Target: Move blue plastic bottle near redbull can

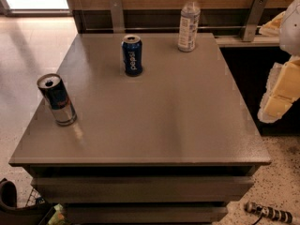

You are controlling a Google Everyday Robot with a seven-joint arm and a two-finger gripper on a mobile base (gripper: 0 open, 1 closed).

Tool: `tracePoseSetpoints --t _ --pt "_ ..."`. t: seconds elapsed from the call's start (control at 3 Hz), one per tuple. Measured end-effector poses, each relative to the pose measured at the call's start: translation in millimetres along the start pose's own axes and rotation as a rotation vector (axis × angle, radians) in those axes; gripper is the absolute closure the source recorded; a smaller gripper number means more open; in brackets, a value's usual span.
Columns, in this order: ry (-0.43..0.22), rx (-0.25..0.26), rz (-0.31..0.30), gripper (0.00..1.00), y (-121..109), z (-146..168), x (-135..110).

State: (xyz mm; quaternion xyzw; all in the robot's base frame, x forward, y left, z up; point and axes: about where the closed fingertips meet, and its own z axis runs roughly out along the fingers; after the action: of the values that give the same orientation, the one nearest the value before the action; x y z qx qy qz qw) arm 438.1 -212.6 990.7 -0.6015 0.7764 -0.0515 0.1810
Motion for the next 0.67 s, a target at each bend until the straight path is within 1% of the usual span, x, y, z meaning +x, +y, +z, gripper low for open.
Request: tracePoseSetpoints --t 0.33,0.67 --pt "0.0 0.0 0.0 0.0 0.0 -0.1 0.0" --pt "-0.027 0.024 0.012 0.0 -7.8 2.0 1.8"
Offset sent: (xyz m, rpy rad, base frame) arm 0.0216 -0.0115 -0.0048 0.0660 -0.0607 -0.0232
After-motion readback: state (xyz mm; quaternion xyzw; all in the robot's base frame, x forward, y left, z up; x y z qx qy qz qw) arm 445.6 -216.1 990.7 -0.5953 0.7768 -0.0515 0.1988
